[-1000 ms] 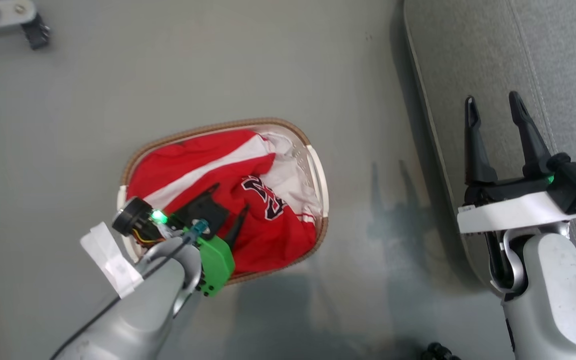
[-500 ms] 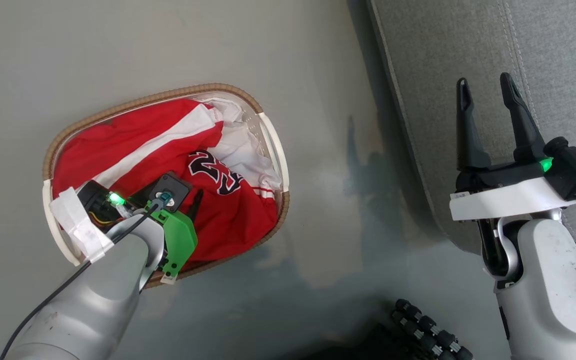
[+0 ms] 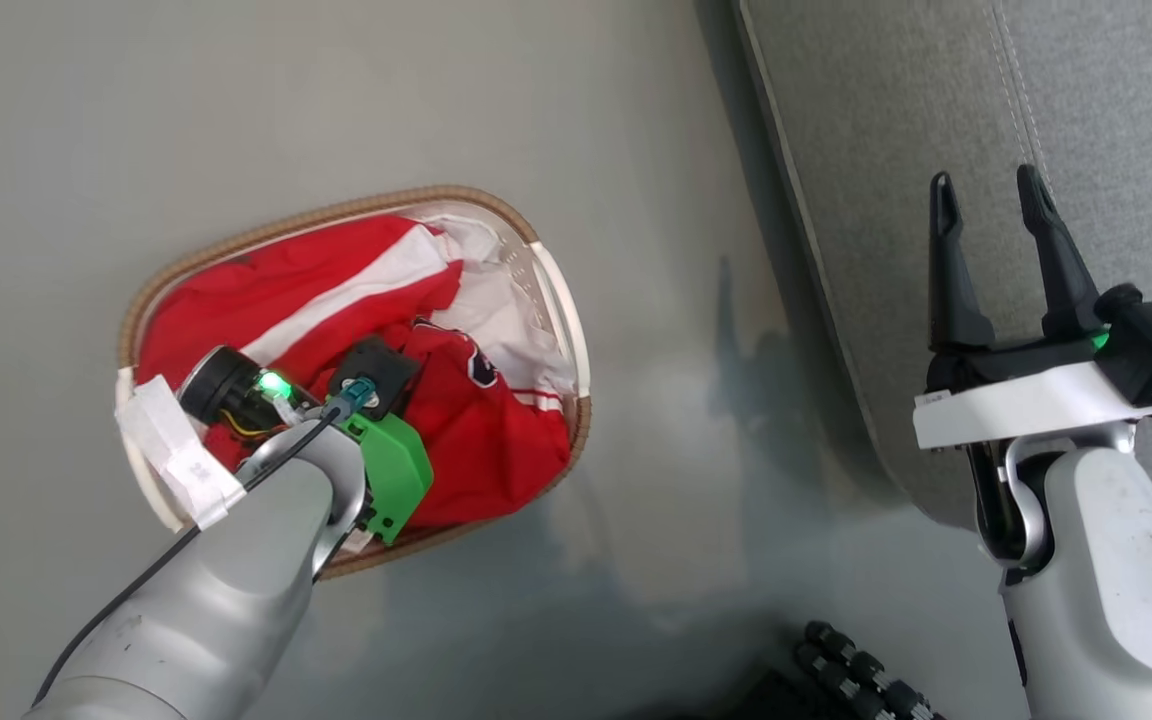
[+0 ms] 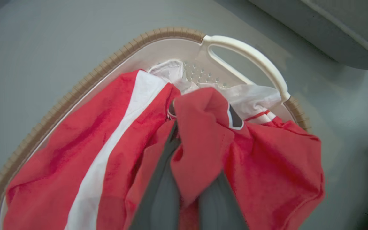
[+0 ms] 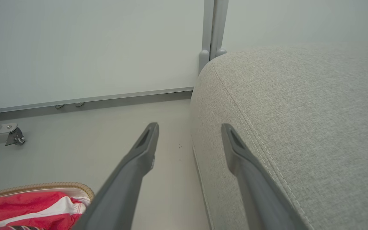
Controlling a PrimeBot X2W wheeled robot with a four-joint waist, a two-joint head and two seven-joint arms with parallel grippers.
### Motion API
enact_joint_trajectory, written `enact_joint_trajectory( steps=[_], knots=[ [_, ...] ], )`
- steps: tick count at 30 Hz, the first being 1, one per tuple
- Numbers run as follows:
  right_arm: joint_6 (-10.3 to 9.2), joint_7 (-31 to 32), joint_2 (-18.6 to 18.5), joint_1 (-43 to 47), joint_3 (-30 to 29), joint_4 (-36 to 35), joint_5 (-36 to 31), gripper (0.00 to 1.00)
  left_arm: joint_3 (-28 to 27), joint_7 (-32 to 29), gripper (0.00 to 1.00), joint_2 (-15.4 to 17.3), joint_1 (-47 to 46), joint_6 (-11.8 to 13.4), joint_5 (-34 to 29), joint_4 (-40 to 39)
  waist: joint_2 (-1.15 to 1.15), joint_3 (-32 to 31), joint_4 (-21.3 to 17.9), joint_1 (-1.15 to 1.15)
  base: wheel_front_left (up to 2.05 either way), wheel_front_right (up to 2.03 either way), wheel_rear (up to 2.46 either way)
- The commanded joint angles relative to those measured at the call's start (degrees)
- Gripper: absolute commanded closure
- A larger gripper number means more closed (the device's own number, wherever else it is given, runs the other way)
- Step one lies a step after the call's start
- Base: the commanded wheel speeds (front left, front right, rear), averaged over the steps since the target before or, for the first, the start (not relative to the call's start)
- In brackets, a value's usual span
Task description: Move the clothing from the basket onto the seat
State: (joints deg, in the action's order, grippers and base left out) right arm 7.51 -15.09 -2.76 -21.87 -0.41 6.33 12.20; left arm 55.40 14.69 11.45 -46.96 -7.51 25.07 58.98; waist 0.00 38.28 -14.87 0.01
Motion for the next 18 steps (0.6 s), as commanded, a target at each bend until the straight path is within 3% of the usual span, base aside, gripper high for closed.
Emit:
enact_joint_trajectory(
  steps=[1,10,18],
  knots=[
    [-0.04,-0.12,-0.23,0.92,-0.36,0.54,-0.57,0.0,0.06,0.45,1.0,-0.03,0.56,0.08,0.7,-1.05,0.0,-4.12,3.12,-0.01,0.0,0.0,0.0],
    [-0.04,-0.12,-0.25,5.81,-2.38,3.44,-3.8,0.0,0.29,0.45,1.0,0.74,2.63,0.08,2.08,-11.25,0.0,-16.37,8.65,-0.01,0.0,0.0,0.0],
    [-0.04,-0.12,-0.27,11.79,-2.51,5.69,-5.81,0.0,4.41,0.48,1.0,3.13,1.6,0.09,4.57,-19.42,0.0,-29.55,11.73,-0.01,0.0,0.0,0.0]
  ],
)
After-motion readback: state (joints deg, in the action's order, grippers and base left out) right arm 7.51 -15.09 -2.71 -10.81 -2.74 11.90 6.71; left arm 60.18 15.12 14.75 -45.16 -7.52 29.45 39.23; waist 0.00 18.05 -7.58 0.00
